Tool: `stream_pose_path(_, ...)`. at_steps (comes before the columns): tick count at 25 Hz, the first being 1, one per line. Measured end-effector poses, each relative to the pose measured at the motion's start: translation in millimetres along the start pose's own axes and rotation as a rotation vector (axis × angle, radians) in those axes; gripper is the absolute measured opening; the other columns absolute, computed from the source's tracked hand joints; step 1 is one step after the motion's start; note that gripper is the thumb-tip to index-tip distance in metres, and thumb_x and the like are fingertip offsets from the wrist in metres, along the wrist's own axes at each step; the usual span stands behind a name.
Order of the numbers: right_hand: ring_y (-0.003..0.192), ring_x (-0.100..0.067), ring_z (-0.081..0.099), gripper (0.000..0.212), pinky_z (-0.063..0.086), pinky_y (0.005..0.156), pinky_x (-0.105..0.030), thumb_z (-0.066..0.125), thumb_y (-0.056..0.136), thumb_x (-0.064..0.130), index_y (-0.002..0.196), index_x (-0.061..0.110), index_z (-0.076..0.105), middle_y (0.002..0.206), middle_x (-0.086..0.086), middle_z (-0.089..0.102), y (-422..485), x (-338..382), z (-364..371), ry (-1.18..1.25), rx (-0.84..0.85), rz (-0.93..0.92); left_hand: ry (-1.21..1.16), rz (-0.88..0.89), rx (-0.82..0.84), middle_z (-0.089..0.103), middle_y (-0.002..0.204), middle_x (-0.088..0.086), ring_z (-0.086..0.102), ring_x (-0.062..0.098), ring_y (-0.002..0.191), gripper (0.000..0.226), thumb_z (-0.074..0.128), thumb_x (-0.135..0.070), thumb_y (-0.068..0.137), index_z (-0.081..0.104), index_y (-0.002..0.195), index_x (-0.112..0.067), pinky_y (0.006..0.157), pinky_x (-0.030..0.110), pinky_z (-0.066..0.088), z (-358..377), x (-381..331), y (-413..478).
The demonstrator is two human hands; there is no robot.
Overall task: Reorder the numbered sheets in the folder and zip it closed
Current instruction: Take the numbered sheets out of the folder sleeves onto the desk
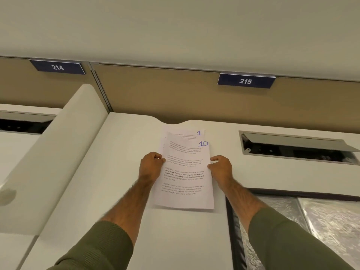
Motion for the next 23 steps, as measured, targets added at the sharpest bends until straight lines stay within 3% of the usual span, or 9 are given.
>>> stream_pose_path(5,0.094,-0.025,0.068,0.024,0.06,0.08,-0.04,0.062,0.082,0.0,0.102,0.013,0.066,0.107,-0.003,0.066,14.2,-0.5,11.8,-0.002,0.0,0.012,0.011,-0.026,0.008,0.072,0.1,0.003,0.067,0.021,0.088,0.007,0.069,-0.025,0.091,0.066,0.094,-0.02,0.079,0.035,0.057,2.5,7.4,17.1)
stream_pose_path(10,0.093,-0.03,0.07,0.024,0.062,0.081,-0.046,0.063,0.08,0.006,0.103,0.014,0.066,0.106,-0.008,0.07,18.0,-5.9,16.4,0.014,0.032,0.042,0.003,-0.04,0.003,0.067,0.099,-0.002,0.063,0.015,0.086,0.028,0.067,-0.026,0.095,0.061,0.121,-0.015,0.078,0.029,0.049,-1.1,11.8,8.3)
stream_pose_path(14,0.102,-0.029,0.069,0.024,0.06,0.087,-0.048,0.066,0.084,0.015,0.107,0.016,0.065,0.114,-0.008,0.068,14.5,-12.2,13.5,0.018,0.075,0.044,0.111,0.028,-0.065,0.051,0.141,0.007,0.054,0.028,0.126,0.044,0.062,-0.031,0.099,0.051,0.138,-0.014,0.106,0.041,0.045,-6.0,8.3,-6.5)
stream_pose_path(18,0.107,-0.024,0.064,0.026,0.055,0.093,-0.035,0.062,0.092,0.017,0.118,0.013,0.065,0.118,-0.002,0.065,-2.4,-8.9,-12.9,-0.074,0.091,-0.036,0.204,0.089,-0.147,0.039,0.153,0.008,0.048,0.033,0.131,0.046,0.058,-0.028,0.1,0.048,0.142,-0.013,0.109,0.048,0.04,-0.3,-8.5,-36.9)
stream_pose_path(21,0.109,-0.019,0.059,0.026,0.048,0.088,-0.024,0.057,0.098,0.018,0.122,0.012,0.064,0.119,0.003,0.061,-25.9,-17.4,-46.6,-0.137,0.08,-0.093,0.253,0.174,-0.093,0.027,0.163,0.008,0.035,0.032,0.144,0.055,0.055,-0.032,0.1,0.039,0.15,-0.014,0.117,0.046,0.03,32.9,-24.2,-72.2)
stream_pose_path(23,0.103,-0.016,0.061,0.025,0.052,0.085,-0.027,0.056,0.099,0.019,0.121,0.013,0.065,0.119,0.001,0.065,-39.4,-33.2,-75.5,-0.158,0.062,-0.114,0.272,0.224,-0.025,0.017,0.167,0.008,0.022,0.029,0.152,0.062,0.053,-0.036,0.101,0.031,0.155,-0.015,0.123,0.043,0.022,66.5,-35.4,-102.1)
Point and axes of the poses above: each hand's wrist, its own y-axis towards the middle knuckle, its own z-axis out of the palm, x = y × z, the point moved 7 cm from there along y, towards the middle knuckle
